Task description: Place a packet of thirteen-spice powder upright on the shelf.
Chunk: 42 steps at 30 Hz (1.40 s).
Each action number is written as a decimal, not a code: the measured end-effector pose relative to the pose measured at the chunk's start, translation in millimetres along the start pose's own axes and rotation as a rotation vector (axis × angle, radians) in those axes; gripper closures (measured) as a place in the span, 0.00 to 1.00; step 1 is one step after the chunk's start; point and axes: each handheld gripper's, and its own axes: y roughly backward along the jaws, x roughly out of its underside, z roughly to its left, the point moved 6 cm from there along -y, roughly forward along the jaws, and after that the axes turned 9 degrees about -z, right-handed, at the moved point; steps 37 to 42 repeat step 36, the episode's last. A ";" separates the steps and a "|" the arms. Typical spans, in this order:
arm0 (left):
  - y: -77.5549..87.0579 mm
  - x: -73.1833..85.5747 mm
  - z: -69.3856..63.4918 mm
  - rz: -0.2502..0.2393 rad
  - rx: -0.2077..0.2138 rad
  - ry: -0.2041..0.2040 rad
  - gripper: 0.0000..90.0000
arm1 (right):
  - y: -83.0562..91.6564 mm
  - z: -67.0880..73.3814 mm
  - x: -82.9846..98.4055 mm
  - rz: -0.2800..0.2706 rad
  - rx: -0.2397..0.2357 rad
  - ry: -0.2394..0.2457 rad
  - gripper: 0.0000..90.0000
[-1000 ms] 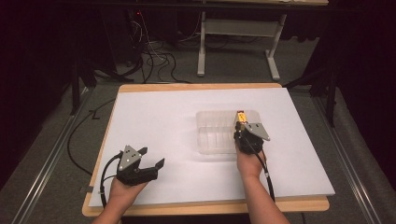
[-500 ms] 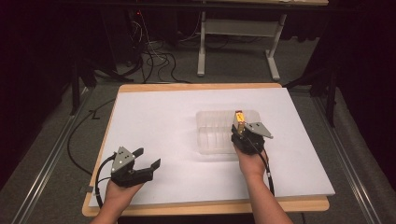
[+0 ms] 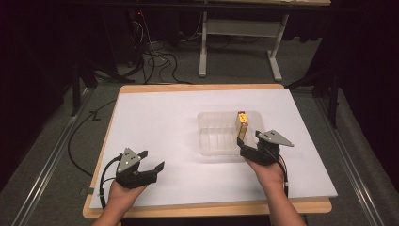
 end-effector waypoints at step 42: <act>15.9 9.0 30.6 0.027 -0.157 0.020 0.31 | 67.2 -78.5 41.4 -0.027 0.003 0.030 0.14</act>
